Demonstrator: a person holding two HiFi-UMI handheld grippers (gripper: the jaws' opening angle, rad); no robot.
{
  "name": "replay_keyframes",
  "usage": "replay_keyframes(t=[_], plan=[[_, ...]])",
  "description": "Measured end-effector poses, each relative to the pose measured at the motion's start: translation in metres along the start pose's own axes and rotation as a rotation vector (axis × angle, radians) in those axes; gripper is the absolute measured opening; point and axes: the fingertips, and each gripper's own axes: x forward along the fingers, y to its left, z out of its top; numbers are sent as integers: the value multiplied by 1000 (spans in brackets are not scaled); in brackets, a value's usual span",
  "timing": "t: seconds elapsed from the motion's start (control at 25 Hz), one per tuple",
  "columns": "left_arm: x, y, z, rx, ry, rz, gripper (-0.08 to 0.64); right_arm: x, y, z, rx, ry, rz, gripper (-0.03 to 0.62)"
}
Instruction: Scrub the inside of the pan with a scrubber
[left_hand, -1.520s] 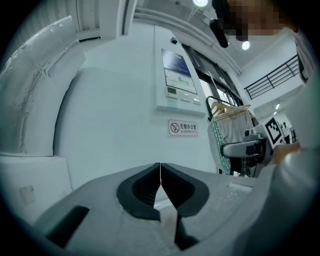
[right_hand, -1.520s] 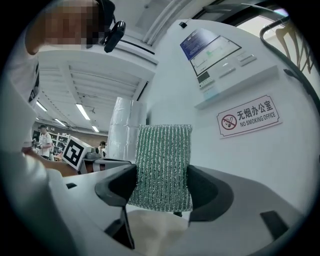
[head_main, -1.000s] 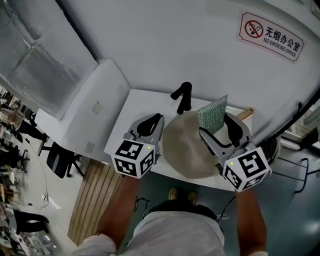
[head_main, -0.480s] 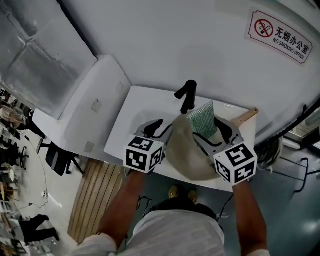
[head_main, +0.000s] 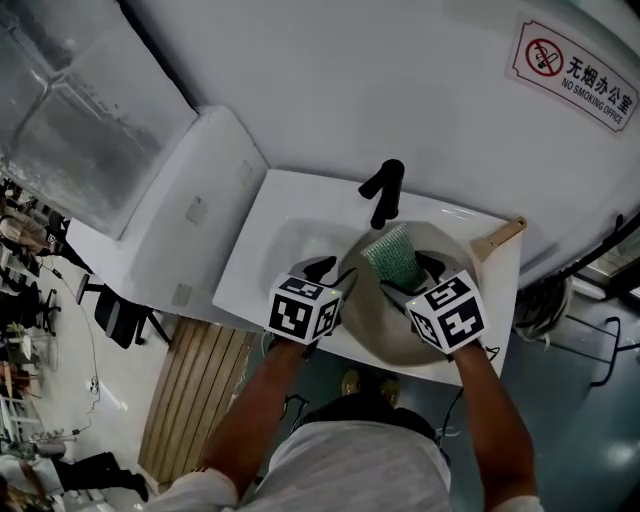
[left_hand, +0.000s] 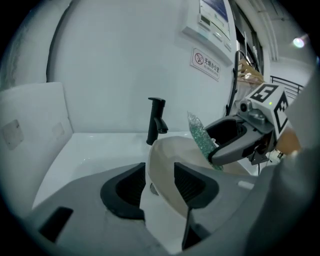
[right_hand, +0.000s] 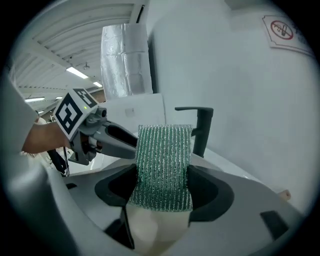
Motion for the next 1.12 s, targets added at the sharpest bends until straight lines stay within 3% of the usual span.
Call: replay_keyframes(t=[0.48,1.12], plan=[[21,5,-25,-64,84,-39,190,57,-3,-35,16,185,20,304],[35,3,-31,-97,130,-54,164,91,-17,-64,69,289,15,304]])
